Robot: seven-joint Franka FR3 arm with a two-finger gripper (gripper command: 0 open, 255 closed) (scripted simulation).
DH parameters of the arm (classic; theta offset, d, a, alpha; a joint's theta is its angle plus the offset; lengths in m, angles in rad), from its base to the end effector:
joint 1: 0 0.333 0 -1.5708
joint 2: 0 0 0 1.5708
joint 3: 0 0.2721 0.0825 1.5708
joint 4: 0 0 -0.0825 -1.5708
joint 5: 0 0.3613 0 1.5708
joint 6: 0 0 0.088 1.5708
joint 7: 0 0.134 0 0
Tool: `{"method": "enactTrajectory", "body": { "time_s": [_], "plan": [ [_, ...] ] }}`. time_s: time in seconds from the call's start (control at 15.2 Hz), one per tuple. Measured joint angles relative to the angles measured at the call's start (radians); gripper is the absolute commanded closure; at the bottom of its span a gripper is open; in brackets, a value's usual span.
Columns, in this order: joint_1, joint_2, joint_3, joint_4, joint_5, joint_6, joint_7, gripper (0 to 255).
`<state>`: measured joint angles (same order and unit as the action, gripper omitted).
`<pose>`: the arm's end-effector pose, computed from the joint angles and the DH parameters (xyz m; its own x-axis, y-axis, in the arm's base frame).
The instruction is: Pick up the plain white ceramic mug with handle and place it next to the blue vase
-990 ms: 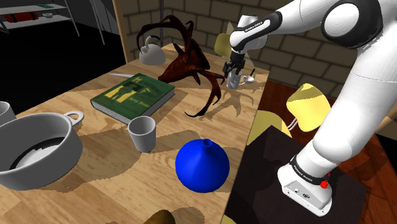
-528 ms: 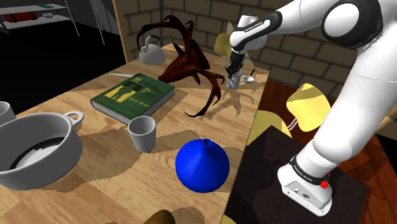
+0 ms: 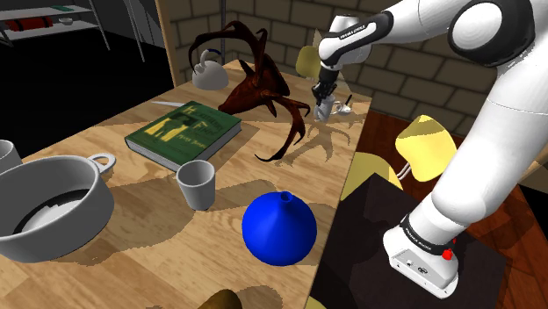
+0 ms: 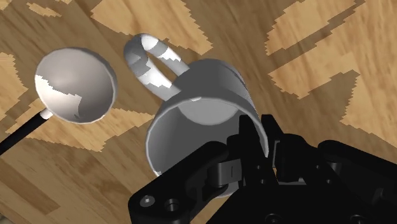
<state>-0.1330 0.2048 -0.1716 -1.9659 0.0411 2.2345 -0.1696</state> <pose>0.5519 -0.1696 0.3203 0.9860 -0.1532 0.0660 -0.1543 -0.9879 0.0120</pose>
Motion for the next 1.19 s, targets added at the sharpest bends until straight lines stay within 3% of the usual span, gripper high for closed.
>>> {"method": "enactTrajectory", "body": {
  "time_s": [1.19],
  "plan": [
    [0.003, -0.082, -0.004, 0.142, -0.02, -0.223, 0.012, 255]
  ]
}}
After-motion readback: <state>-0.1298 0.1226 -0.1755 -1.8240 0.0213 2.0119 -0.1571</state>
